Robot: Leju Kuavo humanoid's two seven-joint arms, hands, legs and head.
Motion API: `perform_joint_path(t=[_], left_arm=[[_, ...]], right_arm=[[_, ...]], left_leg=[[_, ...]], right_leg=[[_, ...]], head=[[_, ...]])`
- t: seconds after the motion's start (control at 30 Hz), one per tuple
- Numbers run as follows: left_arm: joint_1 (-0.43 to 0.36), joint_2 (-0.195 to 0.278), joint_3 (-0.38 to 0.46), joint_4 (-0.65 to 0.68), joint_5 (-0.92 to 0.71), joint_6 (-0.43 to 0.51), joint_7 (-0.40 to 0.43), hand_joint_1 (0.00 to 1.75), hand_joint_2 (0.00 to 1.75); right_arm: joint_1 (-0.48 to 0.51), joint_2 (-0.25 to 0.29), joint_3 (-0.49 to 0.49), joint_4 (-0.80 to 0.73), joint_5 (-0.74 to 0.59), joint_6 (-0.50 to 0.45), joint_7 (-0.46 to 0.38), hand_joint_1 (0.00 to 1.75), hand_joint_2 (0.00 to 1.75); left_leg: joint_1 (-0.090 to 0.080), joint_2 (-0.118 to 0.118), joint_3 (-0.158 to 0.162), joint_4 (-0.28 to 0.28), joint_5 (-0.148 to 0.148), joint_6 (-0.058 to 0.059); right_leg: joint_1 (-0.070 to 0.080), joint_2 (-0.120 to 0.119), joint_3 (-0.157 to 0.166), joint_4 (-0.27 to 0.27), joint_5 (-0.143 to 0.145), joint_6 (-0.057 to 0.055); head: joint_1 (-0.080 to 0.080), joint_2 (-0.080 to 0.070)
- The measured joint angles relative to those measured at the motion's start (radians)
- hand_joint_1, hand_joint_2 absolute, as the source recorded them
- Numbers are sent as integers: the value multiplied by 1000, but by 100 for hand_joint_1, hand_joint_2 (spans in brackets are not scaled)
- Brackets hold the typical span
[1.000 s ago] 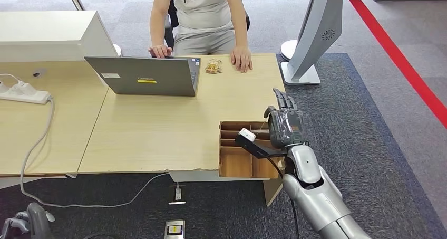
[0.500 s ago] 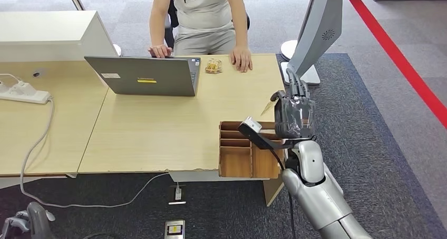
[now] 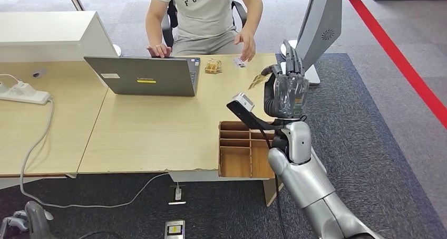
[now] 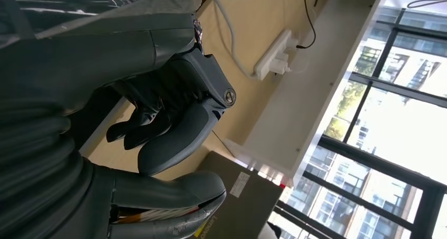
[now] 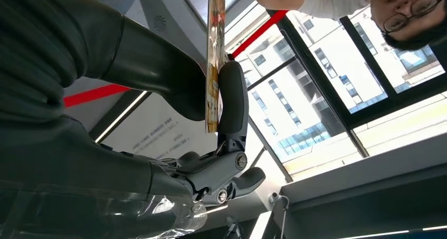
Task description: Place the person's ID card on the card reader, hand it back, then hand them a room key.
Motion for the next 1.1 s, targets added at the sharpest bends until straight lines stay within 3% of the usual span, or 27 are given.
perform_joint_path(t=[0.3,0.57,0.83,1.1], left_arm=[[35,-58,31,-3,-77,-35,0,175,175],[58,-91,22,-6,-159,97,0,175,175],[66,-89,-47,-5,-167,237,0,175,175],[67,-71,-108,4,-164,264,0,175,175]], right_arm=[[-133,166,21,242,55,-19,-50,175,175],[-181,278,32,395,60,-19,-87,175,175],[-213,330,32,499,101,-20,-81,175,175],[-260,346,32,565,157,-21,-42,175,175]], left_leg=[[0,-1,-1,0,0,0],[0,0,0,0,0,0],[0,0,0,0,0,0],[0,0,0,0,0,0]], right_leg=[[0,0,-1,0,0,0],[0,0,-1,0,0,0],[0,0,-1,0,0,0],[0,0,-1,0,0,0]], head=[[0,0],[0,0],[0,0],[0,0]])
